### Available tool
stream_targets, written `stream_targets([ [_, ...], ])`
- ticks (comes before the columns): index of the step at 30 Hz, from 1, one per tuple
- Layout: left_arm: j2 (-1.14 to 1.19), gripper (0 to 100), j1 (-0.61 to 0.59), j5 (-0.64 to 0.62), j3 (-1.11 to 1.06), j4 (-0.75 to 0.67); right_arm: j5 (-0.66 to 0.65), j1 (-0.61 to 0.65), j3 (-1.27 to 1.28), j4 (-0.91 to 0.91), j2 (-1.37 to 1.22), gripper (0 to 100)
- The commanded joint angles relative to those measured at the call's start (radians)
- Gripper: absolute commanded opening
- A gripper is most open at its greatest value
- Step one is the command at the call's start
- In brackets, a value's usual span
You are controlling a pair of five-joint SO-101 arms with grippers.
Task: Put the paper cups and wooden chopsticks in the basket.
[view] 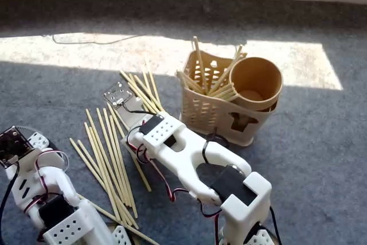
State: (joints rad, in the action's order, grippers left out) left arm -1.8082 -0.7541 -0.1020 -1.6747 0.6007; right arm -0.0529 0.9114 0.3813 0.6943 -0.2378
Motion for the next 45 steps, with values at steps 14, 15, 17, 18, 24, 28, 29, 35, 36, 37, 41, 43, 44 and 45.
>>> stream_targets([
  [14,-0.005,2,0.018,0.008,-0.021,-0.015,-0.029,-0.008,0.015,0.243,0.217,0.5],
  [15,-0.005,2,0.018,0.008,-0.021,-0.015,-0.031,-0.015,0.031,0.245,0.248,0.5],
  [17,-0.005,2,0.018,0.008,-0.021,-0.015,-0.031,-0.024,0.065,0.239,0.309,0.5],
  [18,-0.005,2,0.018,0.008,-0.021,-0.015,-0.031,-0.025,0.081,0.239,0.337,0.5],
  [24,-0.005,2,0.019,0.008,-0.021,-0.015,-0.026,-0.019,0.162,0.237,0.495,0.5],
  [28,-0.005,2,0.019,0.008,-0.021,-0.015,-0.025,-0.025,0.199,0.237,0.596,0.5],
  [29,-0.005,2,0.019,0.008,-0.021,-0.015,-0.025,-0.025,0.209,0.237,0.622,0.5],
  [35,-0.005,2,0.019,0.008,-0.021,-0.015,-0.032,-0.022,0.277,0.236,0.763,0.5],
  [36,-0.005,2,0.019,0.008,-0.021,-0.015,-0.032,-0.024,0.285,0.236,0.788,0.5],
  [37,-0.005,2,0.019,0.008,-0.021,-0.015,-0.032,-0.024,0.292,0.236,0.812,0.5],
  [41,-0.005,2,0.019,0.008,-0.021,-0.015,-0.032,-0.025,0.358,0.176,0.914,0.5],
  [43,-0.005,2,0.019,0.008,-0.021,-0.015,-0.032,-0.027,0.417,0.113,0.970,0.5],
  [44,-0.005,2,0.019,0.008,-0.021,-0.015,-0.032,-0.027,0.449,0.081,1.003,0.5],
  [45,-0.005,2,0.019,0.008,-0.021,-0.015,-0.032,-0.027,0.479,0.051,1.035,0.5],
])
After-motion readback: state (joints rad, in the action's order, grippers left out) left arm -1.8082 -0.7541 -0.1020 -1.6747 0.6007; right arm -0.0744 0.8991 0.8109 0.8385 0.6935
